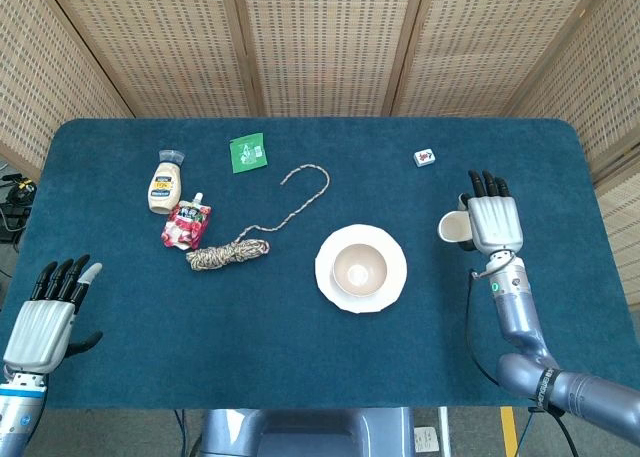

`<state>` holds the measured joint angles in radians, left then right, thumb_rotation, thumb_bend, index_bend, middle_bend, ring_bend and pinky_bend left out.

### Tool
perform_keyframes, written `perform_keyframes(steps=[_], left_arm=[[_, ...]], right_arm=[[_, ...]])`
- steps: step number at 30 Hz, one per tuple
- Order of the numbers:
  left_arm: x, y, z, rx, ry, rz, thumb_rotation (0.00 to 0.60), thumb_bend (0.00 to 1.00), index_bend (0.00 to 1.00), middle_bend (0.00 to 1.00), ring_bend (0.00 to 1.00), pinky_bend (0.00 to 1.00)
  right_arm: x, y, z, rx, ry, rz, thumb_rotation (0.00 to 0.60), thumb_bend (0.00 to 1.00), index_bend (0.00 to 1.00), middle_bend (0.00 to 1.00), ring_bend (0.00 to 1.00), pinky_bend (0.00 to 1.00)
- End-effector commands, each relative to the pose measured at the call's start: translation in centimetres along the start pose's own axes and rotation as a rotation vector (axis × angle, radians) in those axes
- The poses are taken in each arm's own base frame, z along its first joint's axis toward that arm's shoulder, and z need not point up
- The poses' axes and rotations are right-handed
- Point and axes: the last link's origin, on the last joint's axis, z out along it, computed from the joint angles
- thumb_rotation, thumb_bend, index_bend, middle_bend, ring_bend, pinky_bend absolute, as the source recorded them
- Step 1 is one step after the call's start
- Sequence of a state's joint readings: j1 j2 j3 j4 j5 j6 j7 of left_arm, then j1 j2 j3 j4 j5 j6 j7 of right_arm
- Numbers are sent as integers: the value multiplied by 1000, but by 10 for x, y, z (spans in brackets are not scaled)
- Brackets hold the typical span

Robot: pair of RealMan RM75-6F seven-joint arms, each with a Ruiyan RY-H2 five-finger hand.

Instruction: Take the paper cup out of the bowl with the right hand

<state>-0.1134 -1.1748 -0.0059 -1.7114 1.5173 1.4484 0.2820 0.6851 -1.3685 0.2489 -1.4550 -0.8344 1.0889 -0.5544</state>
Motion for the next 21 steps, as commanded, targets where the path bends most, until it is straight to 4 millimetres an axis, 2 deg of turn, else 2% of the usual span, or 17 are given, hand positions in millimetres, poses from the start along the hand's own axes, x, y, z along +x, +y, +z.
perform_keyframes(steps=[1, 13, 15, 21], left_arm=[[0, -1, 1, 4, 1, 0, 600, 0, 0, 0, 0, 0], [0, -2, 2, 10, -2, 1, 600, 0, 0, 0, 0, 0], [0, -2, 2, 10, 2, 0, 600, 0, 0, 0, 0, 0], [1, -2, 2, 13, 6, -3, 600, 0, 0, 0, 0, 0]], right_arm=[[-17, 7, 3, -22, -46, 16, 600, 296, 490, 146, 0, 159], [-40, 16, 6, -44, -101, -6, 600, 293, 472, 140, 0, 149], [-41, 17, 6, -45, -102, -11, 600, 287, 433, 122, 0, 143], [-34, 18, 3, -53, -77, -11, 600, 215, 139, 0, 0, 109]])
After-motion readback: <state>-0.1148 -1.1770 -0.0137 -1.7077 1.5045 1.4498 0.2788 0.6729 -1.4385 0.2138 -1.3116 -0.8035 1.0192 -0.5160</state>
